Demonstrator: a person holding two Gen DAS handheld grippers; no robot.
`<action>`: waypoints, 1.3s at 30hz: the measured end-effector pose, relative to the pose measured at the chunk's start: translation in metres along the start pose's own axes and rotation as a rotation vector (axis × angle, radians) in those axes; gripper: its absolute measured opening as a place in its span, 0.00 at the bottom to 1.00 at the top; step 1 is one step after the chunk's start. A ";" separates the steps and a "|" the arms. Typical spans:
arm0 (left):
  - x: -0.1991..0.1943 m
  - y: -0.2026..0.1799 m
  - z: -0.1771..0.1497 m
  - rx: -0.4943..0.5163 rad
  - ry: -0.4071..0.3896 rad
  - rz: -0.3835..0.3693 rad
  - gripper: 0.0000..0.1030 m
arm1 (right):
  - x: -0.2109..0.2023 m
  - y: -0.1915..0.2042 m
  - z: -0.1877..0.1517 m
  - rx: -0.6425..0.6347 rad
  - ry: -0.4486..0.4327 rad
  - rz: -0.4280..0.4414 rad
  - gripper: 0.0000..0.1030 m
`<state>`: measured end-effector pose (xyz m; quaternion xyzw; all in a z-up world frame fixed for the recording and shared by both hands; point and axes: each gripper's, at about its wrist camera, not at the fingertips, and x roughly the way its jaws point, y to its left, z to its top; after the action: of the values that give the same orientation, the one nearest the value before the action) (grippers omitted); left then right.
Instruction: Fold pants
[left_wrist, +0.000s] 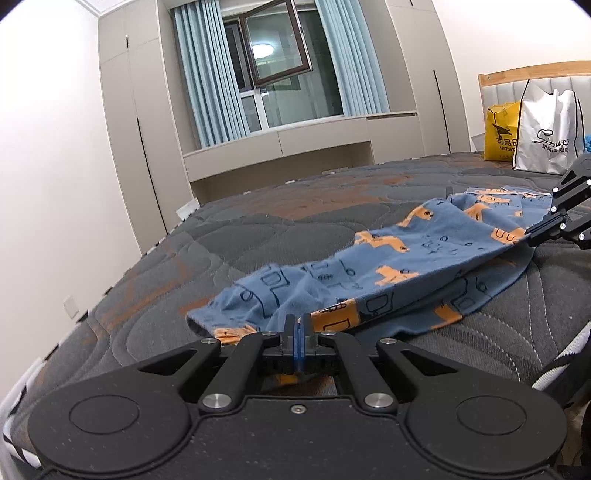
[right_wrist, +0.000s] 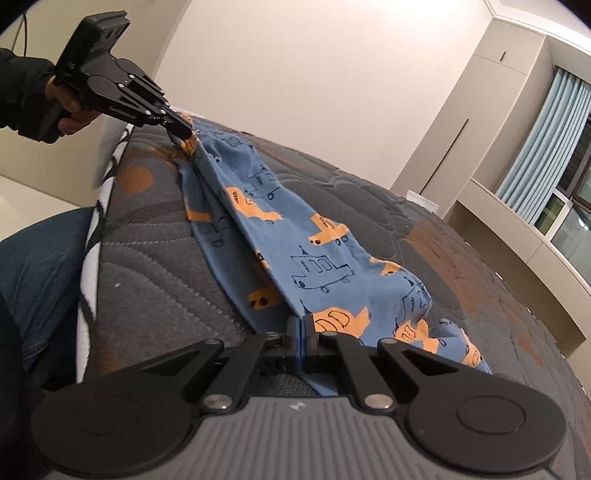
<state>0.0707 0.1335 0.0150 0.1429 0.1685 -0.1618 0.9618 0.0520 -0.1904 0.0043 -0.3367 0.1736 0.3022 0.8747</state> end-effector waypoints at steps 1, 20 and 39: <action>0.002 0.001 -0.001 -0.007 0.007 -0.001 0.00 | 0.002 0.001 -0.001 -0.005 0.008 0.000 0.00; 0.020 -0.075 0.049 -0.116 -0.133 0.009 0.99 | -0.032 -0.045 -0.040 0.322 -0.033 -0.165 1.00; 0.150 -0.277 0.135 0.102 -0.022 -0.293 0.84 | -0.060 -0.219 -0.159 1.032 -0.018 -0.225 0.92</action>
<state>0.1425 -0.2021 0.0198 0.1638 0.1685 -0.3103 0.9212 0.1316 -0.4550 0.0271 0.1241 0.2550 0.0847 0.9552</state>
